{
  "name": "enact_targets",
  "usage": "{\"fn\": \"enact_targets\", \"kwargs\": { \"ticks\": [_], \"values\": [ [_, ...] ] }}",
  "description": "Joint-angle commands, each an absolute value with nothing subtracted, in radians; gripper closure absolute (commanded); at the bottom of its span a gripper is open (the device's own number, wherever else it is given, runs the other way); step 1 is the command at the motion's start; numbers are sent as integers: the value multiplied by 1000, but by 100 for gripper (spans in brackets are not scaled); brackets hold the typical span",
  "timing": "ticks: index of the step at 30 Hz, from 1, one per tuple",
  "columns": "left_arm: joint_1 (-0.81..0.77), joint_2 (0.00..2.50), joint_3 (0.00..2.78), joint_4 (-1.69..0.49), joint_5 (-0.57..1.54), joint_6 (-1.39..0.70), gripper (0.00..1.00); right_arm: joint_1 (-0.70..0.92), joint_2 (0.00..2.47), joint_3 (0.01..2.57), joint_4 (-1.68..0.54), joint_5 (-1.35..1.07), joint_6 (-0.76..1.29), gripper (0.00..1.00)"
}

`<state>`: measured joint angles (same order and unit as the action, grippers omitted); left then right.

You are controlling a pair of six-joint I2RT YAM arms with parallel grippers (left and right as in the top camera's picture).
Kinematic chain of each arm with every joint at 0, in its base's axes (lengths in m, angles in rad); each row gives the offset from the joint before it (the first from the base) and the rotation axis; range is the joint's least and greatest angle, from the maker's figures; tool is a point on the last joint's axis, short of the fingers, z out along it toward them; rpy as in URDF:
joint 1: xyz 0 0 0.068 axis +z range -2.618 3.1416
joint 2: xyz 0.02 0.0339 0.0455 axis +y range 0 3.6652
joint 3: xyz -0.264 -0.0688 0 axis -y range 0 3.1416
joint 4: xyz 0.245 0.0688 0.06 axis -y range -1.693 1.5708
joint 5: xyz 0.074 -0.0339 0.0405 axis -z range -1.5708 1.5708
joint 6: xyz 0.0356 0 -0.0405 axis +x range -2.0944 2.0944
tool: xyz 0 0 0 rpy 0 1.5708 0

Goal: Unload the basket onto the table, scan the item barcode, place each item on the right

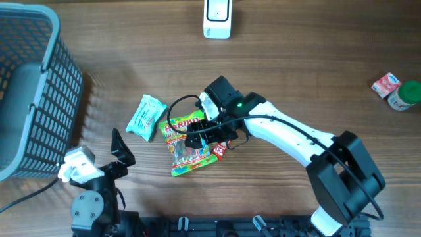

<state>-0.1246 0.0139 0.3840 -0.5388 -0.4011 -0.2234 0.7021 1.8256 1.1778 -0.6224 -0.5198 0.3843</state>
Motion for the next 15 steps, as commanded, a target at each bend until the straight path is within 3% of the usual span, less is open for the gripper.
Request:
{"fn": "enact_targets", "kwargs": {
  "ticks": [1,15],
  "values": [
    [-129,5,374,-537,-393,-229,0,701,1878,1164,-622,-423,370,0],
    [-129,5,374,-537,-393,-229,0,723,2097,1164,-582,-649,369,0]
  ]
}}
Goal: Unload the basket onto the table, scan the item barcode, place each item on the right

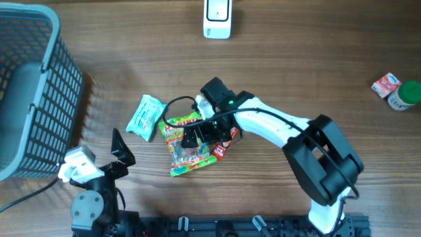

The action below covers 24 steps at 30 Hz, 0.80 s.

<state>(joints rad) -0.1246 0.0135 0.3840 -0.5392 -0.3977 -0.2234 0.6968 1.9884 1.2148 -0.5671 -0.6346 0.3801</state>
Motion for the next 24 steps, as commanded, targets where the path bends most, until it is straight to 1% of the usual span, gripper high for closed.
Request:
{"fn": "enact_targets", "kwargs": {
  "ticks": [1,2,3,4,5,9,14,20,24],
  "values": [
    [-129,5,374,-537,-393,-229,0,728,2097,1164,-583,-649,371,2],
    [-129,5,374,-537,-393,-229,0,733,2097,1164,-588,-649,372,14],
    [-129,5,374,-537,-393,-229,0,736,2097,1164,-596,-649,383,47],
    [-129,5,374,-537,-393,-229,0,738,2097,1164,-604,-648,394,74],
    [-129,5,374,-537,-393,-229,0,739,2097,1164,-612,-649,409,96],
    [-129,5,374,-537,-393,-229,0,737,2097,1164,-609,-690,426,96],
    [-129,5,374,-537,-393,-229,0,712,2094,1170,-572,-896,418,96],
    [-129,5,374,-537,-393,-229,0,596,2062,1222,-504,-900,421,96],
    [-129,5,374,-537,-393,-229,0,514,2016,1264,-519,-900,419,95]
  ]
}}
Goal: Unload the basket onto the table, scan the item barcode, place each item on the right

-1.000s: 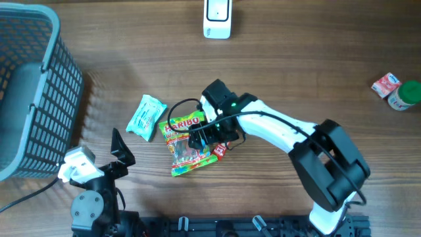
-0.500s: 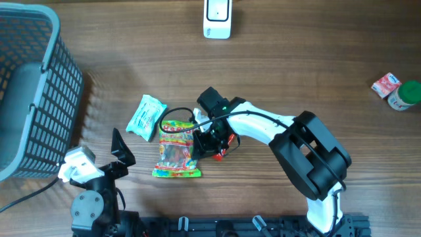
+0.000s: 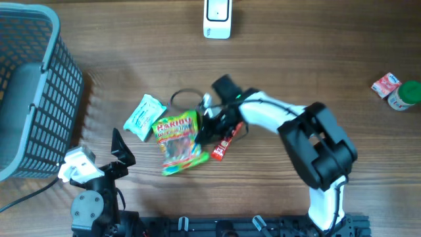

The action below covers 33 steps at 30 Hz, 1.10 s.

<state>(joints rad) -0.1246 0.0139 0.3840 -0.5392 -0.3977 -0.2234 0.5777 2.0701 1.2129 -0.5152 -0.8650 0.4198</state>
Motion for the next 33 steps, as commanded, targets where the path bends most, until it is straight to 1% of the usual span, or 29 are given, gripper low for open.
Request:
{"fn": "enact_targets", "kwargs": {
  "ticks": [1,4,5,6,8,9,16,22,24,27,33],
  "values": [
    [-129,5,374,-537,-393,-229,0,501,1996,1266,-521,-899,418,96],
    [-129,5,374,-537,-393,-229,0,493,1953,1266,-519,-870,409,96],
    [-129,5,374,-537,-393,-229,0,493,1937,1266,-520,-862,389,78],
    [-129,5,374,-537,-393,-229,0,496,1921,1266,-521,-860,354,54],
    [-129,5,374,-537,-393,-229,0,503,1901,1266,-525,-826,335,14],
    [-129,5,374,-537,-393,-229,0,508,1890,1266,-532,-786,331,1],
    [-129,5,374,-537,-393,-229,0,575,1861,1266,-598,-393,307,0],
    [-129,5,374,-537,-393,-229,0,721,1861,1266,-633,-96,290,0],
    [-129,5,374,-537,-393,-229,0,763,1861,1266,-618,-49,290,0],
    [-129,5,374,-537,-393,-229,0,804,1861,1266,-568,-42,289,0],
    [-129,5,374,-537,-393,-229,0,814,1871,1266,-497,51,287,0]
  ]
}}
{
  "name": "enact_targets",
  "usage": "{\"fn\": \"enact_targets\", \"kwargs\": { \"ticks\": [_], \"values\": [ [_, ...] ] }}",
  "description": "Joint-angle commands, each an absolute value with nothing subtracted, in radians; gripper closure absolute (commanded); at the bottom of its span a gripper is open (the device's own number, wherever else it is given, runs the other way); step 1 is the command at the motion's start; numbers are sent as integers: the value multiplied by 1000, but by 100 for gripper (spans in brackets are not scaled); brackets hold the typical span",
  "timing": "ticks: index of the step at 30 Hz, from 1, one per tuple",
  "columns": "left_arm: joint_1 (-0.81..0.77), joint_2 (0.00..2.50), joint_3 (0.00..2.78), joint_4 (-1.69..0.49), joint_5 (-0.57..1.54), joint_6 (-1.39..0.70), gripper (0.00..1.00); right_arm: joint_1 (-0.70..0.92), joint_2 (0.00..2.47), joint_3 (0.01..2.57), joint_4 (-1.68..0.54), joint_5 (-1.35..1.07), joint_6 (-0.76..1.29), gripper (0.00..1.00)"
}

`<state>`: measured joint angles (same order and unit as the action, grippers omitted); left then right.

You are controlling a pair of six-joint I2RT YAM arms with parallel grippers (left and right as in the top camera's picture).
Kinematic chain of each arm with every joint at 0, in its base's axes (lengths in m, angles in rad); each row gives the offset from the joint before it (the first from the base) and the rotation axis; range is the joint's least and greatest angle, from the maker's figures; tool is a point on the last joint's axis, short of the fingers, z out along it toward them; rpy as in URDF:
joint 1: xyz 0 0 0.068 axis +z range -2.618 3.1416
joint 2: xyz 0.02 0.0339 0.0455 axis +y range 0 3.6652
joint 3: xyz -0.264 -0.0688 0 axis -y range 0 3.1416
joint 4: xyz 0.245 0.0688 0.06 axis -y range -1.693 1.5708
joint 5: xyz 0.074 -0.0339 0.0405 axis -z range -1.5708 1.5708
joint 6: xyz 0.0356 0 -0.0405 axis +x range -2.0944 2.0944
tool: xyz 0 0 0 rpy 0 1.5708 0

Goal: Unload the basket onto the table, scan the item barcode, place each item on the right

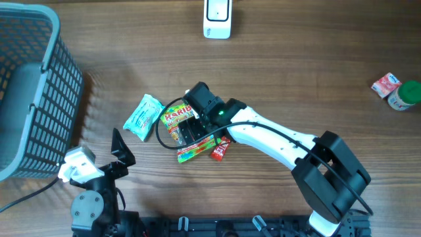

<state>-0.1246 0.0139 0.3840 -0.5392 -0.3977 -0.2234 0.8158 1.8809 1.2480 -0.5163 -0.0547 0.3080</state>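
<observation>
A yellow gummy-candy bag with a green lower edge lies mid-table, bunched and turned. My right gripper is down on the bag's middle and shut on it, with the wrist hiding much of the fingers. The white barcode scanner stands at the far edge, well away from the bag. My left gripper rests open at the near left with nothing in it.
A teal packet lies just left of the bag and a small red packet just right of it. A grey mesh basket fills the left side. A pink carton and a green-lidded jar sit far right.
My right gripper has gone from the bag's right edge to over its middle. The bag has shifted right and turned, and now looks bunched rather than flat. The left arm is unchanged.
My right gripper was first over the bag's middle, beside the red packet, and stayed there. Then the bag lay flat further left with the gripper at its right edge. Now the gripper is back on the bag's middle and the bag is turned and bunched.
</observation>
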Motion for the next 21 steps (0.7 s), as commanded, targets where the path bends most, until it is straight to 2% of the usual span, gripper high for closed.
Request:
{"fn": "enact_targets", "kwargs": {
  "ticks": [1,10,16,18,21],
  "values": [
    [-129,5,374,-537,-393,-229,0,814,1878,1266,-490,52,287,0],
    [-129,5,374,-537,-393,-229,0,809,2024,1271,-475,-47,289,0],
    [-129,5,374,-537,-393,-229,0,779,2037,1283,-557,-184,299,3],
    [-129,5,374,-537,-393,-229,0,779,2048,1283,-588,-185,299,19],
    [-129,5,374,-537,-393,-229,0,776,2054,1284,-608,-209,328,95]
  ]
}}
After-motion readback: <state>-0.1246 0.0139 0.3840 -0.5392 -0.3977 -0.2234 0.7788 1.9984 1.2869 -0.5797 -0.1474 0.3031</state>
